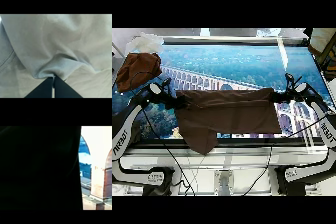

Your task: Fold the shirts.

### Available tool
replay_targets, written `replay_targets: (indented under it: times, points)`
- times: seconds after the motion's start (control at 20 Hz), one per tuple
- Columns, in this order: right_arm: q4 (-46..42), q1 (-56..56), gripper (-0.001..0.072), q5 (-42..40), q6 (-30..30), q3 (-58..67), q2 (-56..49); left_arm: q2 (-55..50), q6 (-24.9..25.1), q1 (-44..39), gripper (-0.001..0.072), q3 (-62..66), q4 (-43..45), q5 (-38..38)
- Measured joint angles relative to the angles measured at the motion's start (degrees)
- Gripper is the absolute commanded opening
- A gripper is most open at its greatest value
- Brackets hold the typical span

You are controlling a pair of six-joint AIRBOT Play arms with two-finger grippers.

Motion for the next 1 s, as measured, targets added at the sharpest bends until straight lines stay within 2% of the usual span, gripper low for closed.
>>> replay_targets:
  times: [0.2,0.25,0.3,0.35,0.4,0.45,0.75,1.0]
  points:
    - [-1.8,0.5,0.0044,2.0,1.4,0.0,-0.3,0.0,0.0,0.0,0.0013,0.0,-0.1,0.1]
    - [-2.5,0.5,0.0127,2.0,1.6,0.0,-0.3,0.0,0.0,0.0,0.0027,0.0,-0.1,0.2]
    - [-3.2,0.6,0.0271,2.3,1.9,0.0,-0.3,0.0,0.0,0.0,0.0123,0.0,-0.1,0.2]
    - [-3.8,0.6,0.0382,2.8,2.1,0.0,-0.3,0.0,0.1,0.1,0.0322,0.0,-0.1,0.3]
    - [-4.3,0.6,0.0387,2.8,2.2,0.0,-0.3,0.0,0.2,0.1,0.0513,0.2,-0.1,0.5]
    - [-4.6,0.6,0.0387,2.9,2.4,0.1,0.0,0.0,0.2,0.2,0.0611,0.7,0.0,0.7]
    - [-8.8,-1.7,0.0387,6.7,2.6,4.9,7.6,2.7,0.4,0.7,0.0608,13.0,4.7,-1.9]
    - [-13.2,-7.0,0.0387,9.7,2.7,8.3,20.8,14.5,0.3,0.8,0.0606,18.4,14.8,-6.0]
